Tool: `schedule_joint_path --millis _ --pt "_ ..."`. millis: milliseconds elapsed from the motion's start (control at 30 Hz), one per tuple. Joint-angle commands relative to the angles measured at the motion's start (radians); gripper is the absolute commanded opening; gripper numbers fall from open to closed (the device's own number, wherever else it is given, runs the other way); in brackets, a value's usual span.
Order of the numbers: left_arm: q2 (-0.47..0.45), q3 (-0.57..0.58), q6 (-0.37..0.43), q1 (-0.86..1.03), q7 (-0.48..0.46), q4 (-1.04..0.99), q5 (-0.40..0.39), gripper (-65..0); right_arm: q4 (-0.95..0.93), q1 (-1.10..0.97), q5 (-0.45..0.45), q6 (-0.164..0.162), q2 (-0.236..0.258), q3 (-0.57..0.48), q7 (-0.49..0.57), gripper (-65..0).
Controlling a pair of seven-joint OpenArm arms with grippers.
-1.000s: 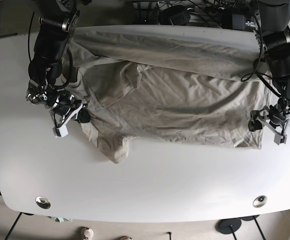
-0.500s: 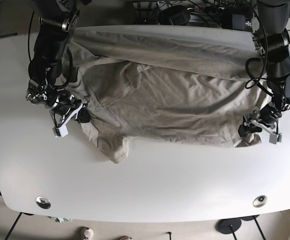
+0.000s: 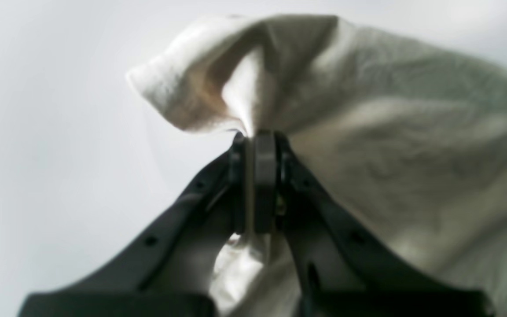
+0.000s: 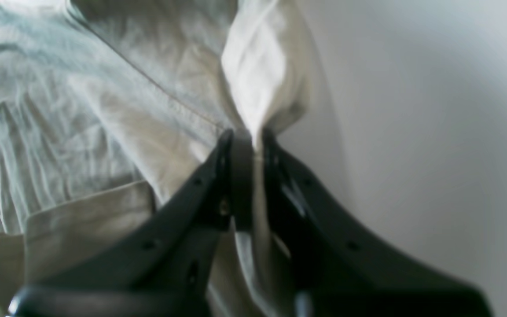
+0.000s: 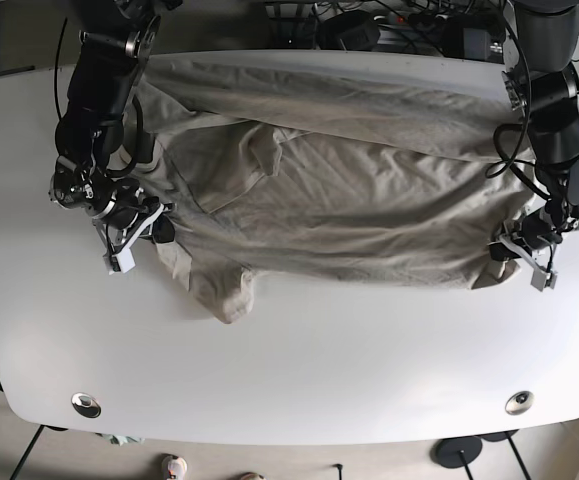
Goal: Fold the T-shirt properly
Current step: 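Move both grippers along the shirt and grasp its edge corners, then lift the shirt with both grippers and flick it flat again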
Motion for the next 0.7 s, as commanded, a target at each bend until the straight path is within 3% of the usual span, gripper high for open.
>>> schedule_joint_path --millis 33,100,267,400,533,700 --pt "-0.018 -0.025 -0.021 0.015 0.059 0.169 -0.014 -65.0 0.059 0.015 0.01 0.003 0.015 -0.002 0.017 -62.8" --pt "0.015 -0.025 -0.018 0.041 0.09 0.313 -0.014 -65.0 0.067 0.021 0.009 0.003 0.018 -0.005 0.017 -62.8" --pt "0.107 -0.023 -0.014 -0.013 0.223 0.573 -0.01 -65.0 0.079 0.164 0.007 0.009 0.095 -0.005 -0.051 -62.8" --pt "0.14 -0.023 0.057 -0.162 0.294 0.617 -0.013 -65.0 0.054 0.352 0.003 0.011 0.156 -0.01 -0.108 -62.8" --pt "0.164 -0.017 0.074 -0.329 0.294 0.615 -0.01 -65.0 0.015 0.57 0.012 0.009 0.218 -0.127 -0.135 -62.8" --pt "0.127 0.035 0.074 -0.567 0.295 0.576 -0.013 -65.0 -0.044 0.879 0.01 0.011 0.242 -0.197 -0.195 -62.8"
